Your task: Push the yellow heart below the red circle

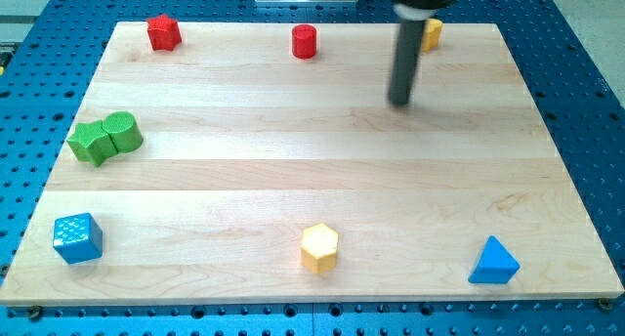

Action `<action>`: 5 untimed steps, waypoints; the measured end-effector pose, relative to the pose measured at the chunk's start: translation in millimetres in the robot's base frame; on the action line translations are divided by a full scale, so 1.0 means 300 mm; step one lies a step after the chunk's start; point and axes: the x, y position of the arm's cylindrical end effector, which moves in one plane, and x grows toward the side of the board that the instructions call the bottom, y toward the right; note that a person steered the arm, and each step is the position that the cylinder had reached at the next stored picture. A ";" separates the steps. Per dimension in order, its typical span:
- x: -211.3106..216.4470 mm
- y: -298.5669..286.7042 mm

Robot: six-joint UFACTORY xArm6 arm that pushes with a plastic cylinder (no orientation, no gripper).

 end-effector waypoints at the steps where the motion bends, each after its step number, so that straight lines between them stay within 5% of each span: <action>1: -0.160 0.261; 3: -0.413 0.321; 5: -0.419 0.056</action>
